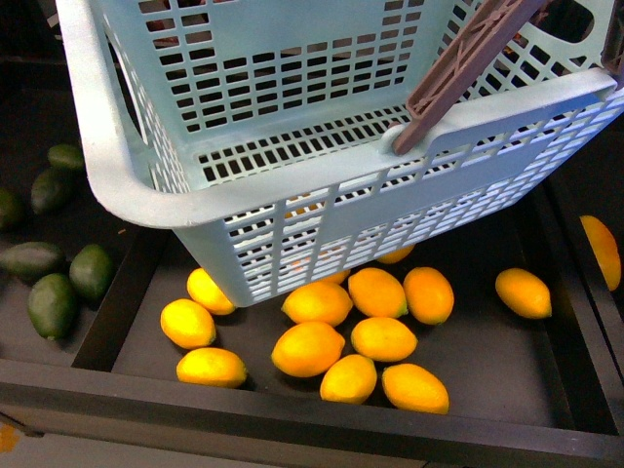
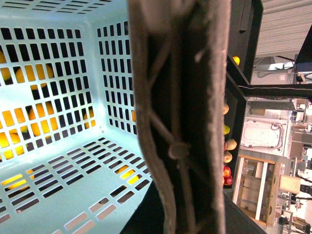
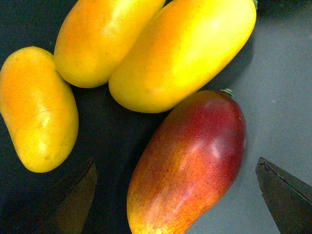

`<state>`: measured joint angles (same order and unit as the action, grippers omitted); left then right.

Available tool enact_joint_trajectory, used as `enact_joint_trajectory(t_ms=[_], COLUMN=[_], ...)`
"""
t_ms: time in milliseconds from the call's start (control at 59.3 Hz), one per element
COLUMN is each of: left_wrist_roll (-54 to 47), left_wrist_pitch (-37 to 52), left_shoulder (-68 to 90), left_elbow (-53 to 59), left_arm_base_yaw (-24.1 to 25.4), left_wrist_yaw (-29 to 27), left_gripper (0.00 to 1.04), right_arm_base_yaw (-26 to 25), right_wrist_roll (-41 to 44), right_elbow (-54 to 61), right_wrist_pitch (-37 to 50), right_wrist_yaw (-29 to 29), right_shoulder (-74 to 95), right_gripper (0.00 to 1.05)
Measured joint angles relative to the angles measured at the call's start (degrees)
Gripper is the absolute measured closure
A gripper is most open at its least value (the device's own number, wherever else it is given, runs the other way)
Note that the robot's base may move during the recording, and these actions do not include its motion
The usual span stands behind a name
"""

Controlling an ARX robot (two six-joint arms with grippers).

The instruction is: Pick mango and avocado into basket

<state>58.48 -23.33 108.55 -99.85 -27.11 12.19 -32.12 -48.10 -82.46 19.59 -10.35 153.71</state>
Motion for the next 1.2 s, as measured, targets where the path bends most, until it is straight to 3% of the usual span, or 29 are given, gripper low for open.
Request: enact_joint_trajectory(t_ms=[1197], left_wrist_roll=[0.0], left_wrist_pitch=[0.0], left_shoulder=[0.0], left_elbow=[0.0], left_arm_base_yaw=[0.0], left_wrist_yaw=[0.0], left_gripper=[0.99], right_arm_base_yaw=[3.8], right_wrist_roll=[-1.2], right_elbow=[-21.4], right_wrist_pitch=[-9.9], right_wrist_yaw=[-0.5], right_shoulder=[13.2], right_gripper=[0.08])
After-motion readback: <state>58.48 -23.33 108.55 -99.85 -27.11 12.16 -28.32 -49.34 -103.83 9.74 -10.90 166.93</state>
